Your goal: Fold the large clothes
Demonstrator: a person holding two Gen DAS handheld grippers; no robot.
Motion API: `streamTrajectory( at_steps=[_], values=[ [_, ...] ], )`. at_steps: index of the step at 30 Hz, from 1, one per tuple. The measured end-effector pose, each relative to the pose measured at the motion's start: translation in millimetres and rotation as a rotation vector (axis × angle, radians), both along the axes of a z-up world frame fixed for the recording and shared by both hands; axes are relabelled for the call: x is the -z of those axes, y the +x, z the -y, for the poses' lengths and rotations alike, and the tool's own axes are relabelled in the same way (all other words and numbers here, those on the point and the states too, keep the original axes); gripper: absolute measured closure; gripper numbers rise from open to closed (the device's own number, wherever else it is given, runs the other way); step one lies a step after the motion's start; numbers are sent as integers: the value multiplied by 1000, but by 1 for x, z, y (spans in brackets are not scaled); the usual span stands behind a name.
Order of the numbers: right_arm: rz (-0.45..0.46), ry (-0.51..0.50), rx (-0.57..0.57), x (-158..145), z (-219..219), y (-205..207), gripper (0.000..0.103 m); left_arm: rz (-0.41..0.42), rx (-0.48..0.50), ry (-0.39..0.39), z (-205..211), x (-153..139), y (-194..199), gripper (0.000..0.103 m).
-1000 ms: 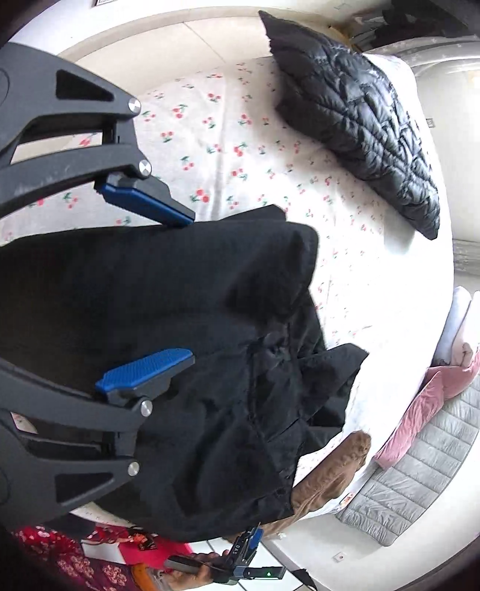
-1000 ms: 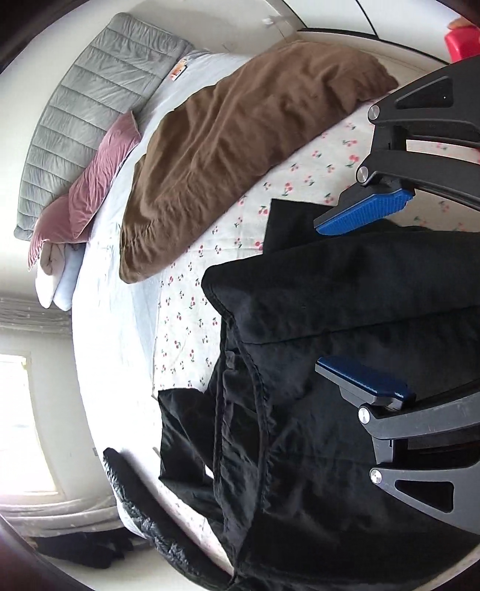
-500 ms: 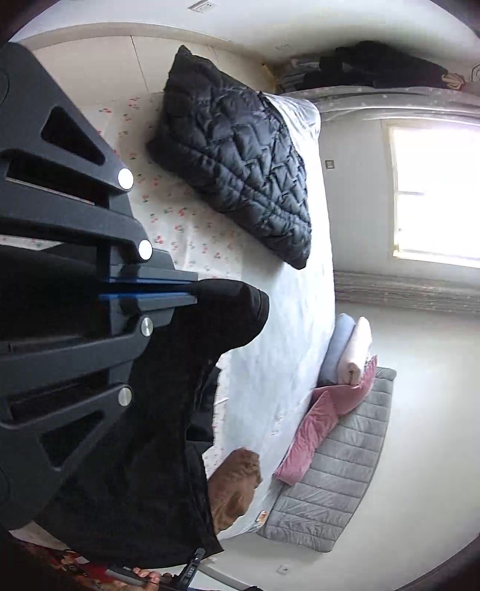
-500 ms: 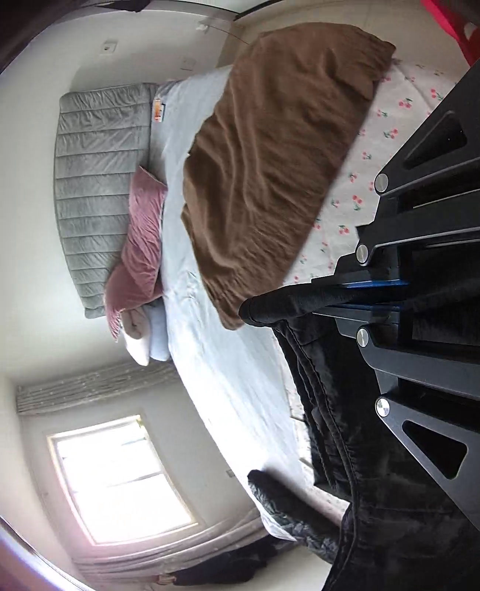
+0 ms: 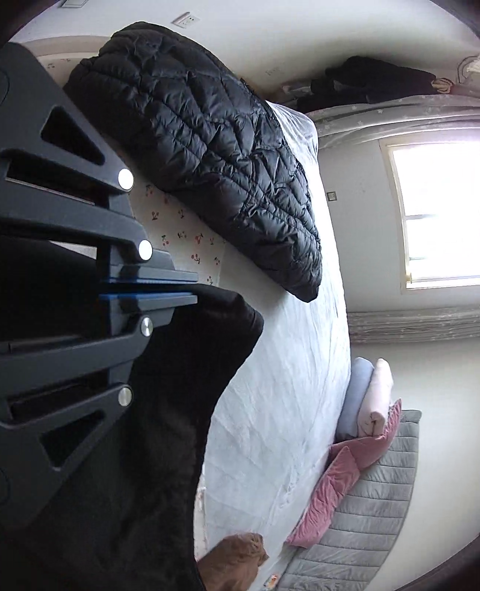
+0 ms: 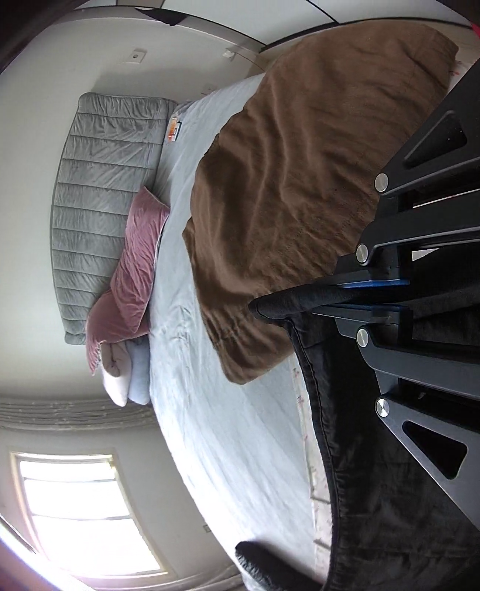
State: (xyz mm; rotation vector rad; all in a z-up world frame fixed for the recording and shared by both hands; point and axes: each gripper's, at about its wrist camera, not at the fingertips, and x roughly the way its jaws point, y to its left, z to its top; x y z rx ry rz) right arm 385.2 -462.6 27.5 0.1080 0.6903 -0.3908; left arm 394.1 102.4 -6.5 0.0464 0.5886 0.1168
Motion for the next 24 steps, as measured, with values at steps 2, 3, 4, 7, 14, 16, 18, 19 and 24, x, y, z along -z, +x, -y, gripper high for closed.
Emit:
streamTrajectory(
  at_steps=[2,3,4,7,14,16,18,19,24],
  values=[
    [-32,-5,16,18,2,7,97,-41,-15,21,3,13,12,98],
    [-49,1,20,25,4,9,96,-76,-17,32,4,19,18,98],
    [-65,0,21,30,5,10,96,-116,-15,44,5,23,23,96],
    [-72,-35,33,22,-3,2,82,-131,-31,89,8,10,18,96],
    [-63,-49,-258,-28,-121,-1,31,-163,246,-40,98,-37,-20,48],
    [-137,34,-388,-16,-173,6,31,-214,349,-118,133,-30,-24,37],
    [-182,85,-462,1,-205,12,31,-253,385,-146,156,-14,-22,37],
    [-202,73,-476,12,-217,14,31,-272,372,-123,162,-4,-17,37],
    [-222,-39,-414,49,-156,20,23,-348,198,38,87,44,19,36]
  ],
)
